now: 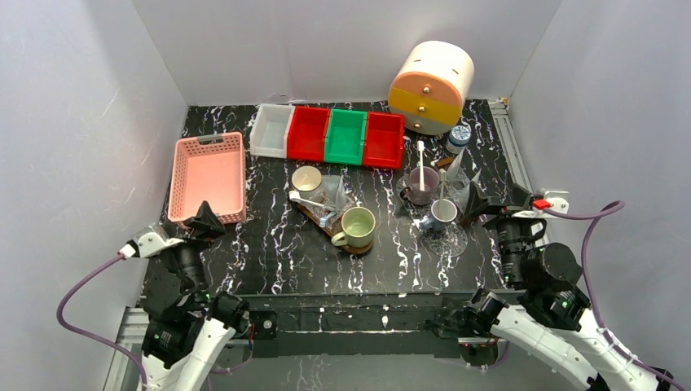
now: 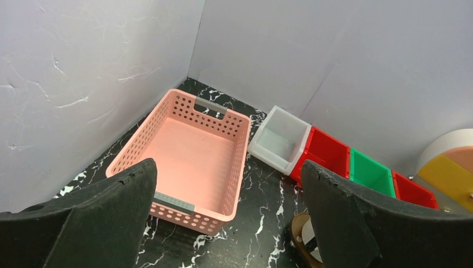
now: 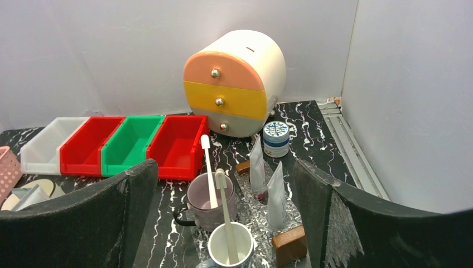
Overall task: Prepare toiletry sets of a toothbrush and toothpaste on the tray
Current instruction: Reset both arms
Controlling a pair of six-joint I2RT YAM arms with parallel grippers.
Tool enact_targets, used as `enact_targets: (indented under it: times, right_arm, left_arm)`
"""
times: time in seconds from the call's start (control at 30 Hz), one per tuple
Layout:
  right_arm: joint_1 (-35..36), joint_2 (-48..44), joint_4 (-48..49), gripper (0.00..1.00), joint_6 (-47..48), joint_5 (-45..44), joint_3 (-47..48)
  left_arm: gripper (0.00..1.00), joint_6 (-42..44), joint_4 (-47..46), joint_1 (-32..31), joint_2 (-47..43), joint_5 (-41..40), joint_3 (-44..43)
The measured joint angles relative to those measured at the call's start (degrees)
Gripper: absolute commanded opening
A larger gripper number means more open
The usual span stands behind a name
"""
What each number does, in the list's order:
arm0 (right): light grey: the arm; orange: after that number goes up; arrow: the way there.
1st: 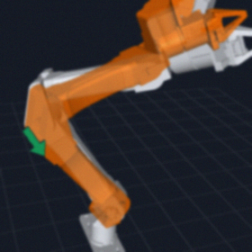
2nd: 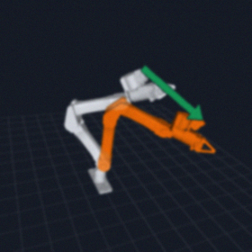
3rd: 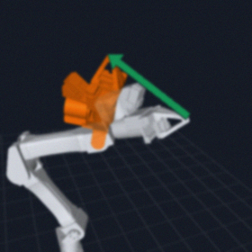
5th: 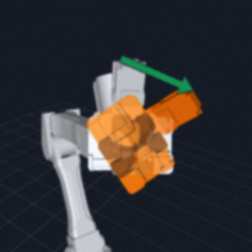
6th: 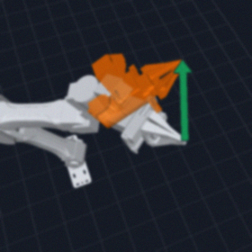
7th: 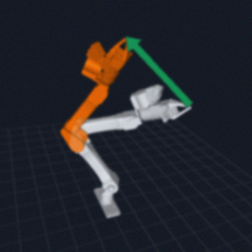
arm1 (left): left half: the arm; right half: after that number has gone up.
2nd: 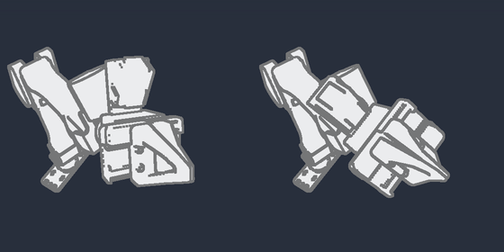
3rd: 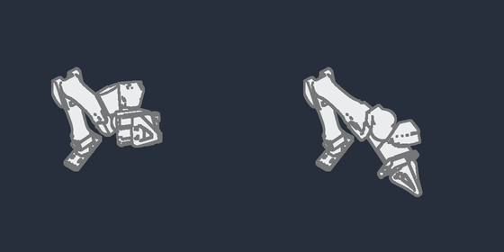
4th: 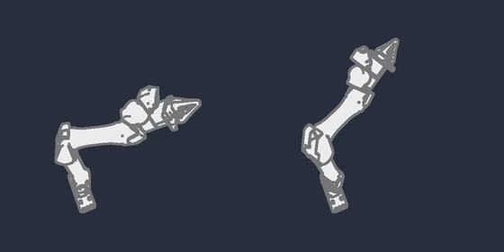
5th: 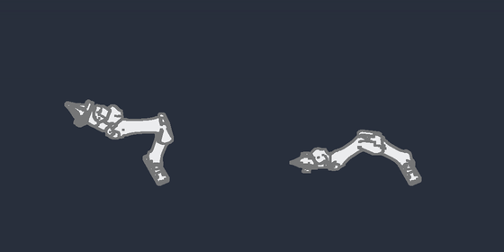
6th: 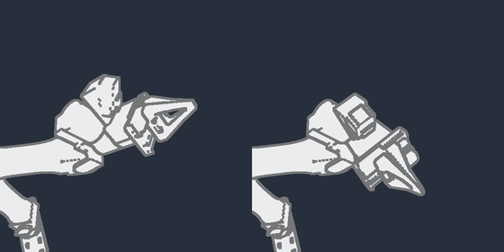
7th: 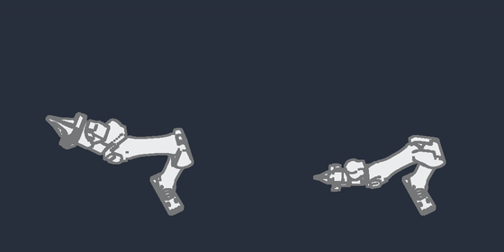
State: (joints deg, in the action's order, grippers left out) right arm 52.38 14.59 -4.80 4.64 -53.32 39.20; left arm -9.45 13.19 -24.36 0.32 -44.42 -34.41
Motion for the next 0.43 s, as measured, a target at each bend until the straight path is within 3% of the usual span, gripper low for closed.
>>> enact_targets:
  times: [0.43]
  right_arm:
    - [0.0,0.0,0.0,0.99,0.2,1.4,-1.9]
  left_arm:
    - [0.98,1.1,-1.7,0.0,0.0,0.3,2.8]
